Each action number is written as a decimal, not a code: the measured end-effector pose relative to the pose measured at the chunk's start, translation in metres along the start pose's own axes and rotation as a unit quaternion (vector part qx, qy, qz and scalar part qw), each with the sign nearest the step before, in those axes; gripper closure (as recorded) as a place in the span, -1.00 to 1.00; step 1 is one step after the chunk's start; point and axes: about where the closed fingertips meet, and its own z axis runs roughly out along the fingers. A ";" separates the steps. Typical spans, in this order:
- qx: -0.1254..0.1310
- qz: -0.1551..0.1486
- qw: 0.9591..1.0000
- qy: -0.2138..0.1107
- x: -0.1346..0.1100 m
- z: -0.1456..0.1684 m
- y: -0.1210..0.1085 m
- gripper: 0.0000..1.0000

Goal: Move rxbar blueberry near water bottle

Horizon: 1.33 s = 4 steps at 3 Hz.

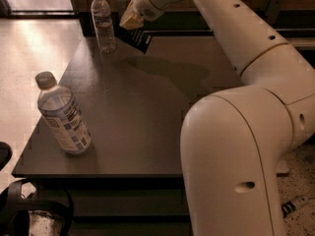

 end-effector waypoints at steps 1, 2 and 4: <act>-0.004 0.000 1.000 0.000 0.000 0.006 0.002 0.04; -0.007 0.000 1.000 0.000 0.000 0.010 0.004 -0.58; -0.011 0.000 1.000 -0.001 0.000 0.014 0.006 -1.00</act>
Offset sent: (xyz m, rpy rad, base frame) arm 0.0001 0.0026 -0.0028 -0.0009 0.0039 0.0034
